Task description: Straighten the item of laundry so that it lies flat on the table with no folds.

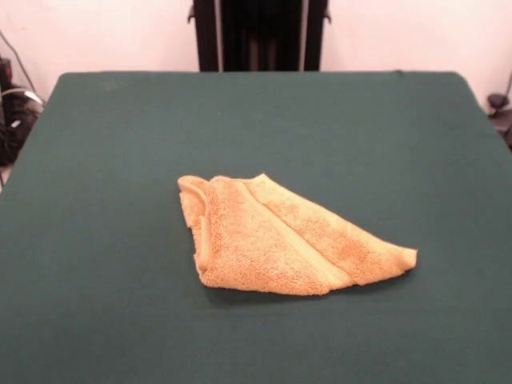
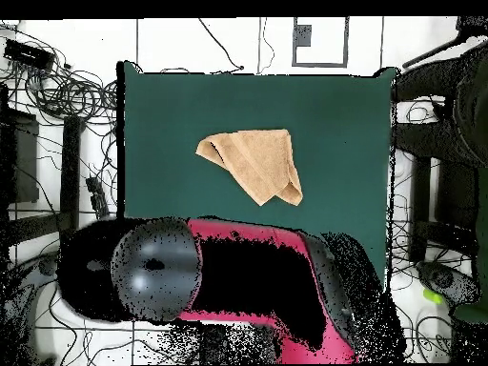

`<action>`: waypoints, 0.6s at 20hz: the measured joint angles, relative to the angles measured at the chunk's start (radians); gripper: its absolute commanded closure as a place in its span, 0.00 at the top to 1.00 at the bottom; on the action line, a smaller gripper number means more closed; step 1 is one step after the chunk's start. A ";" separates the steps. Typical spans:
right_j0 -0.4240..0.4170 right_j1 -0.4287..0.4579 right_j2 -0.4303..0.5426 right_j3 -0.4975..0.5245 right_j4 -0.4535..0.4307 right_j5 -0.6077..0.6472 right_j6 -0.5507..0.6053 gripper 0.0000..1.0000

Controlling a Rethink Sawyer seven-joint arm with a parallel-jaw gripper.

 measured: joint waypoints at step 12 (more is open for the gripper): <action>0.009 0.077 0.003 -0.303 0.055 0.185 0.280 1.00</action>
